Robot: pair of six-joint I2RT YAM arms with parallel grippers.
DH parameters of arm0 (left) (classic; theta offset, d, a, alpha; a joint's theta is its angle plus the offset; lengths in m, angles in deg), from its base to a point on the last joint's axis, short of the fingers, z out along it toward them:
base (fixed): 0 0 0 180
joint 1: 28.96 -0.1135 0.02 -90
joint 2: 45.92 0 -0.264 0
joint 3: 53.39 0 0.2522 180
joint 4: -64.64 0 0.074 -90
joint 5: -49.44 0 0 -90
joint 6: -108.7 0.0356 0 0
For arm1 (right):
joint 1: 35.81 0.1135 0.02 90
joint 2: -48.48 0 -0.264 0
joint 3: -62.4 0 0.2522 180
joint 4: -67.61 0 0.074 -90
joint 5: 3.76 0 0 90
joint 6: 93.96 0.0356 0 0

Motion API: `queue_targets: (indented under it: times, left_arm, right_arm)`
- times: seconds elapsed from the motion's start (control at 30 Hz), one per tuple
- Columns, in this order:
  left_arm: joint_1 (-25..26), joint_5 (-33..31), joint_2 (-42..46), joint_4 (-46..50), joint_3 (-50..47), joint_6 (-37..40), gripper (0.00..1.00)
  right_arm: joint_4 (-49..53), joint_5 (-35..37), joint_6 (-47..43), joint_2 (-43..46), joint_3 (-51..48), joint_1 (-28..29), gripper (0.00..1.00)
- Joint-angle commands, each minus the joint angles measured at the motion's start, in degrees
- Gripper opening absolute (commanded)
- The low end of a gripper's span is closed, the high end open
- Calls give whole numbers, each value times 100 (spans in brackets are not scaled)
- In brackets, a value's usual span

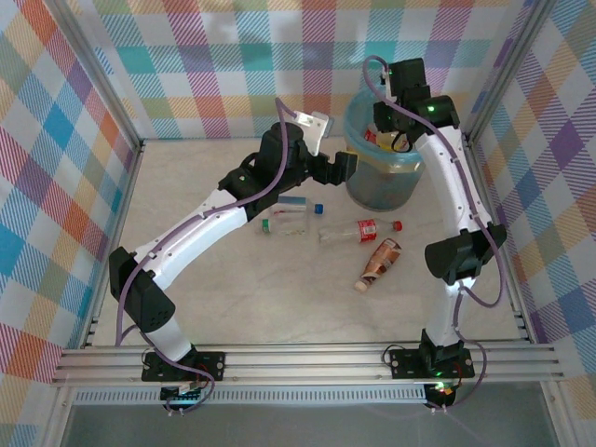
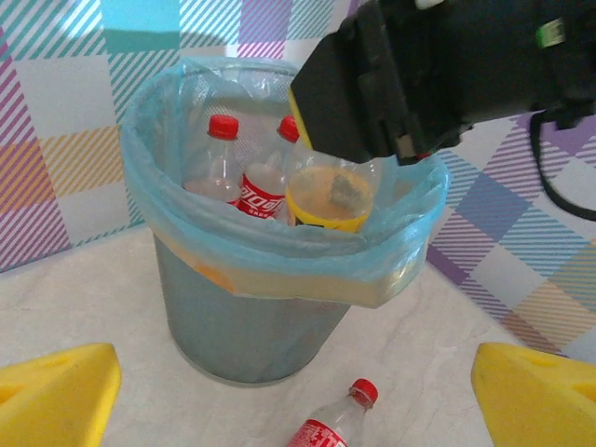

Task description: Put the plastic bottles in the bin

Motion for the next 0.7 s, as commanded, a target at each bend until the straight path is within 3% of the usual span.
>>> queue_targets:
  times: [0.0,0.27,0.67]
  left_arm:
    - [-64,145,117,-69,-91,-90,97]
    - [-90,186,83,-139,-209,-156,96]
    - [-109,252,19,-140,-189,-195,96]
  right_arm:
    - [-309,-292,319,133,-466,-142,0]
    - [-1340,-736,439,339,-1704,-357,0]
    - [-1874,-745,360,435,-2512,-443,14]
